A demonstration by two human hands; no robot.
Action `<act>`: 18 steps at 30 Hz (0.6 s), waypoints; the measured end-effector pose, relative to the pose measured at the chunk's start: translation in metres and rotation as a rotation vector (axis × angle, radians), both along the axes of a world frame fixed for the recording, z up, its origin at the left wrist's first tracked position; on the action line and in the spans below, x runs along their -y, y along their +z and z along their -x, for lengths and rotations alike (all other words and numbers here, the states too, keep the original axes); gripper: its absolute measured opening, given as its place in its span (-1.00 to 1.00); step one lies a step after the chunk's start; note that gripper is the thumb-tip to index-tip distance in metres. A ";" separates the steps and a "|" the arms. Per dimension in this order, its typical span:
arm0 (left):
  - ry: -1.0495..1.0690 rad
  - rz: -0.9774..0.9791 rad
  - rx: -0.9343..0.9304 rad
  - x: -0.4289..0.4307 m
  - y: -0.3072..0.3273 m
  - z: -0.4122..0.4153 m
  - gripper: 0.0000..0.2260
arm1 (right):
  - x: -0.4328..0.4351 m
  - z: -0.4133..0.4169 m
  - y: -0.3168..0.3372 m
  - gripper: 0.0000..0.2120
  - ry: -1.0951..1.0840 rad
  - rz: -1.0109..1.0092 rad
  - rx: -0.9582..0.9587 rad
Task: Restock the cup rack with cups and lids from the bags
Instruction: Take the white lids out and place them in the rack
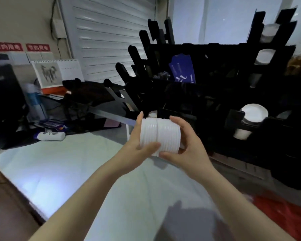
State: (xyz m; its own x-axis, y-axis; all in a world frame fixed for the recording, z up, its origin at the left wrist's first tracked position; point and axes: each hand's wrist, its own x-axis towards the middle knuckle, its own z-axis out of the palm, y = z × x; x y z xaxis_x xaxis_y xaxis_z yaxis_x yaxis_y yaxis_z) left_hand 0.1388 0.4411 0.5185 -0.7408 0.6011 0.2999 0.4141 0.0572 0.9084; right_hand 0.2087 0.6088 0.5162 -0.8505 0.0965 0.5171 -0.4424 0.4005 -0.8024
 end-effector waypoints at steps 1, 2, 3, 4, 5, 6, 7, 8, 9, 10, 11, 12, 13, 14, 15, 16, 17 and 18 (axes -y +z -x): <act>0.001 0.005 -0.007 0.011 -0.002 0.014 -0.18 | 0.014 0.012 -0.002 -0.19 -0.019 -0.011 -0.010; -0.004 0.012 -0.001 0.021 -0.004 0.027 -0.17 | 0.026 0.022 -0.003 -0.20 -0.046 -0.032 -0.016; -0.009 0.022 0.011 0.029 -0.006 0.039 -0.16 | 0.037 0.031 -0.005 -0.21 -0.082 -0.056 -0.018; -0.012 0.032 0.013 0.035 -0.007 0.050 -0.18 | 0.046 0.038 -0.006 -0.22 -0.125 -0.081 -0.018; -0.014 0.041 0.004 0.039 -0.008 0.060 -0.22 | 0.053 0.044 -0.008 -0.24 -0.167 -0.098 -0.020; -0.016 0.048 -0.005 0.041 -0.010 0.068 -0.26 | 0.058 0.049 -0.009 -0.25 -0.203 -0.107 -0.023; -0.017 0.052 -0.005 0.041 -0.011 0.076 -0.30 | 0.063 0.053 -0.010 -0.25 -0.231 -0.116 -0.027; -0.020 0.054 0.002 0.041 -0.012 0.082 -0.32 | 0.066 0.056 -0.010 -0.24 -0.256 -0.134 -0.034; -0.022 0.057 0.012 0.041 -0.012 0.088 -0.30 | 0.070 0.060 -0.008 -0.22 -0.280 -0.158 -0.041; -0.027 0.060 0.015 0.041 -0.011 0.093 -0.29 | 0.073 0.064 -0.006 -0.21 -0.303 -0.179 -0.045; -0.029 0.062 0.007 0.042 -0.010 0.098 -0.29 | 0.075 0.068 -0.004 -0.20 -0.322 -0.187 -0.045; -0.032 0.060 -0.017 0.042 -0.007 0.103 -0.32 | 0.076 0.073 -0.003 -0.20 -0.337 -0.174 -0.044; -0.029 0.062 -0.055 0.041 -0.003 0.107 -0.35 | 0.077 0.077 -0.002 -0.20 -0.342 -0.125 -0.040; -0.016 0.073 -0.099 0.039 0.003 0.112 -0.34 | 0.076 0.082 -0.001 -0.19 -0.335 -0.030 -0.031; 0.012 0.099 -0.141 0.037 0.009 0.116 -0.28 | 0.076 0.087 0.000 -0.18 -0.317 0.094 -0.021; 0.045 0.136 -0.189 0.035 0.017 0.121 -0.23 | 0.075 0.092 0.001 -0.17 -0.305 0.213 -0.012; 0.075 0.177 -0.243 0.032 0.024 0.126 -0.20 | 0.073 0.098 0.004 -0.19 -0.307 0.304 -0.007; 0.091 0.215 -0.299 0.030 0.032 0.131 -0.20 | 0.072 0.104 0.007 -0.25 -0.317 0.364 -0.004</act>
